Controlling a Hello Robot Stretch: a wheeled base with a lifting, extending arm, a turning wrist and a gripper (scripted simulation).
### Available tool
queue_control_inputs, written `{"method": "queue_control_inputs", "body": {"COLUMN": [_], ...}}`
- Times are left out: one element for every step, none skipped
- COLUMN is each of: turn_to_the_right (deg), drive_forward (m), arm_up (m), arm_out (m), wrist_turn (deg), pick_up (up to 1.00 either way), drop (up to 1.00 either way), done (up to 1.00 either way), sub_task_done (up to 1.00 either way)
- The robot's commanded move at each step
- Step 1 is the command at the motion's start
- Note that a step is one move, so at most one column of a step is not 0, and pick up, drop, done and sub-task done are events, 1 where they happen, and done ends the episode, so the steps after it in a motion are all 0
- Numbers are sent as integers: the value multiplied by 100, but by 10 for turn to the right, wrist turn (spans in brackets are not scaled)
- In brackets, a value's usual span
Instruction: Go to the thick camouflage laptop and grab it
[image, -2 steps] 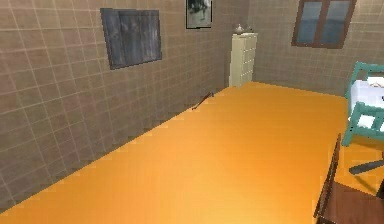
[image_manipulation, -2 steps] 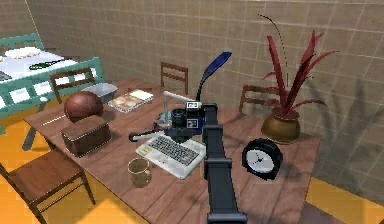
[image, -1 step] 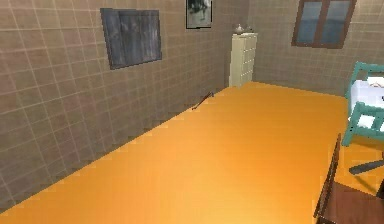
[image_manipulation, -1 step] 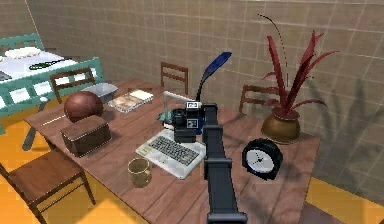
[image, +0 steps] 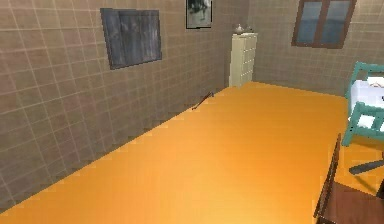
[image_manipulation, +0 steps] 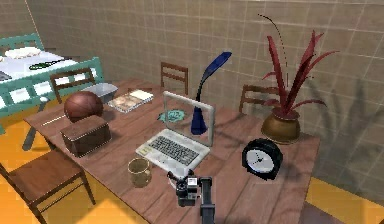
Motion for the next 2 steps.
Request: {"method": "queue_control_inputs", "body": {"turn_to_the_right": [0, 0], "drive_forward": [0, 0], "arm_up": [0, 10], "arm_out": [0, 0], "wrist_turn": [0, 0], "pick_up": [100, 0], "drop": [0, 0], "done": [0, 0], "sub_task_done": [0, 0]}}
